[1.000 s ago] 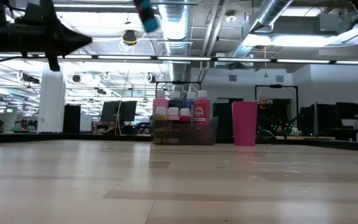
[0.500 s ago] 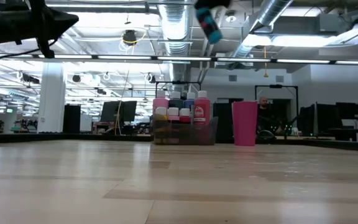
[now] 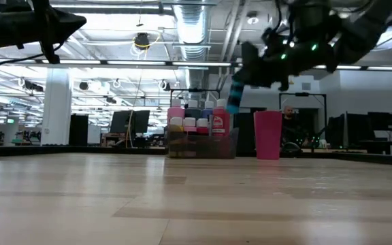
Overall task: Pick & Place Paint Supplies
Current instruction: Put the light blue paint bottle into the gray bin
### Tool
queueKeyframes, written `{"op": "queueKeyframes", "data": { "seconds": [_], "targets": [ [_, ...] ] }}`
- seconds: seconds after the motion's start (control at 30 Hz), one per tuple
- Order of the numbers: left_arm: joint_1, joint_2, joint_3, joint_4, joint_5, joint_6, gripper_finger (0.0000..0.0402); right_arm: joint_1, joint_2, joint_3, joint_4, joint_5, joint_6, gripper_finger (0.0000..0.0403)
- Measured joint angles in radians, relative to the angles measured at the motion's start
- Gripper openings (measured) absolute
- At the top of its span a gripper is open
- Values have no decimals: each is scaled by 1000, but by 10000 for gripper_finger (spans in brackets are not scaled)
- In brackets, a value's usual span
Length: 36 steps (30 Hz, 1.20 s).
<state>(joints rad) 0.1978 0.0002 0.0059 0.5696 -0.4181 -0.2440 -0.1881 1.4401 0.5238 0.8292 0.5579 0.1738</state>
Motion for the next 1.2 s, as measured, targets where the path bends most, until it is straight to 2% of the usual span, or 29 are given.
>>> {"op": "queueKeyframes", "data": {
  "seconds": [0.1, 0.2, 0.53, 0.73, 1.2],
  "targets": [
    [0, 0, 0, 0, 0, 0, 2, -25, 122, 23, 117, -10, 3, 102],
    [0, 0, 0, 0, 0, 0, 2, -38, 207, 80, 127, -12, 2, 107],
    [0, 0, 0, 0, 0, 0, 2, -70, 338, 200, 107, -7, -49, 109],
    [0, 0, 0, 0, 0, 0, 2, -72, 434, 242, 80, 42, -44, 110],
    [0, 0, 0, 0, 0, 0, 2, -76, 462, 256, 75, 47, -34, 112]
  ]
}}
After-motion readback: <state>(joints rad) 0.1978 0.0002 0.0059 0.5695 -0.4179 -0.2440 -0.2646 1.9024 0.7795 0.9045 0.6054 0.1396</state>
